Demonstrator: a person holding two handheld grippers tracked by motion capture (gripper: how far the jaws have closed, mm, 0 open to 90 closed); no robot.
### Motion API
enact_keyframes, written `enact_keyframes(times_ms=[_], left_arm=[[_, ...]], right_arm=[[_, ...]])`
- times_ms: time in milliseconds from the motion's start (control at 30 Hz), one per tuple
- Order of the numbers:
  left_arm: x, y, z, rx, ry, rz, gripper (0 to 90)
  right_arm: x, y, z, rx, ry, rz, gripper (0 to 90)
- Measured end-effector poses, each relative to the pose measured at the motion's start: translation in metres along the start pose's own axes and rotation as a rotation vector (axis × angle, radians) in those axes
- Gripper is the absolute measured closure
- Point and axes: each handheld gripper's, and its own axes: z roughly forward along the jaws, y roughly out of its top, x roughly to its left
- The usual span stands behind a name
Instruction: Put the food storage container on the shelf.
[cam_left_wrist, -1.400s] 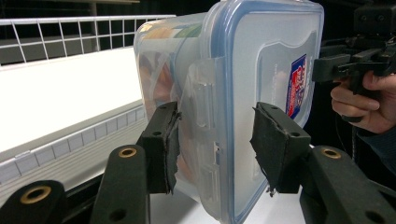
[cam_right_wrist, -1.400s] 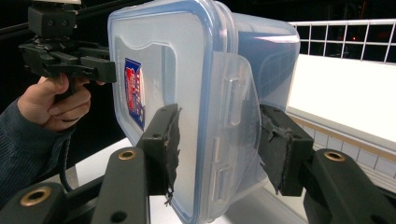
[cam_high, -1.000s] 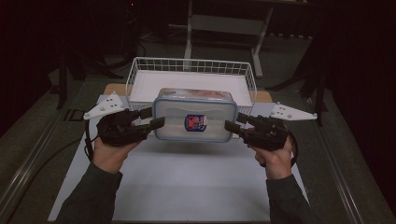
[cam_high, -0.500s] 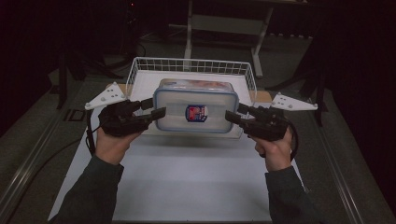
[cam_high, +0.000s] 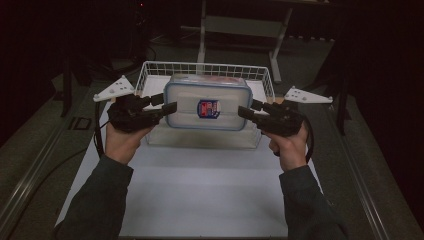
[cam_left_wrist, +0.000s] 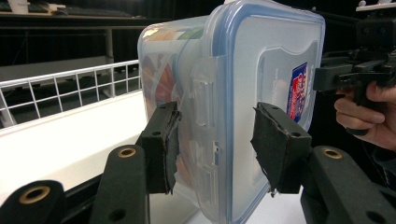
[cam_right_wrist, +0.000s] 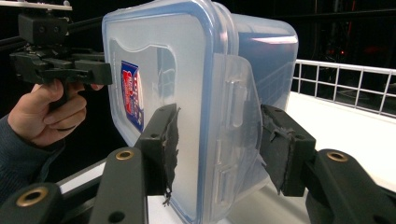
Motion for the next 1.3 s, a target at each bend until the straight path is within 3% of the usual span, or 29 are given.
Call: enact_keyframes(times_ms=[400, 800, 1133, 1300], left_arm=[[0.024, 0.003, 0.019, 0.016, 0.005, -0.066, 51.3], [0.049, -0.002, 0.036, 0.044, 0.018, -0.134, 51.0], [0.054, -0.004, 0.042, 0.04, 0.026, -0.176, 50.6], [0.053, -0.002, 0.046, 0.038, 0.049, -0.189, 50.2]], right_arm=[[-0.023, 0.009, 0.018, 0.021, -0.014, 0.036, 48.5], [-0.047, 0.008, 0.04, 0.057, -0.033, 0.124, 48.1], [-0.055, 0.005, 0.046, 0.071, -0.046, 0.16, 47.7], [-0.058, 0.007, 0.048, 0.07, -0.072, 0.205, 47.3]])
